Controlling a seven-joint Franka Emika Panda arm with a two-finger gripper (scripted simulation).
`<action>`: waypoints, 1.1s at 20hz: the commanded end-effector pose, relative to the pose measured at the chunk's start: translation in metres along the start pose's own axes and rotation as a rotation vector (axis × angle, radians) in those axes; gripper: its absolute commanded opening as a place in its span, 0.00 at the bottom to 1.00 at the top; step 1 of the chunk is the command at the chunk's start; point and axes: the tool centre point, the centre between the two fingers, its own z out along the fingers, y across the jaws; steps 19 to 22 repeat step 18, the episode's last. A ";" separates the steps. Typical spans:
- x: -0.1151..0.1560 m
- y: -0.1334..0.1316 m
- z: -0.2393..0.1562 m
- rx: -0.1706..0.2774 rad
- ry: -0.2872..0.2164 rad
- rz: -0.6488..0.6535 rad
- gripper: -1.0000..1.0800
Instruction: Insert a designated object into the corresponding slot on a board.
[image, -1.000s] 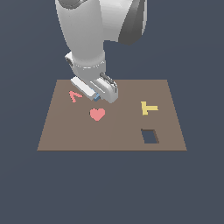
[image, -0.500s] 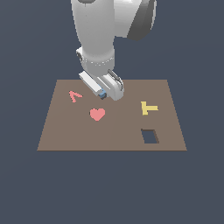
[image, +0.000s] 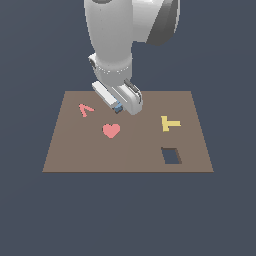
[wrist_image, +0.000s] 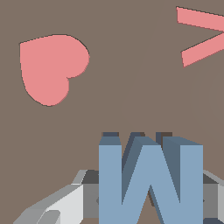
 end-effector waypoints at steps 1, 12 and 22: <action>0.000 0.000 0.000 0.000 0.000 0.000 0.00; 0.000 0.000 0.010 0.000 0.000 -0.001 0.96; 0.000 0.000 0.010 0.000 0.000 -0.001 0.96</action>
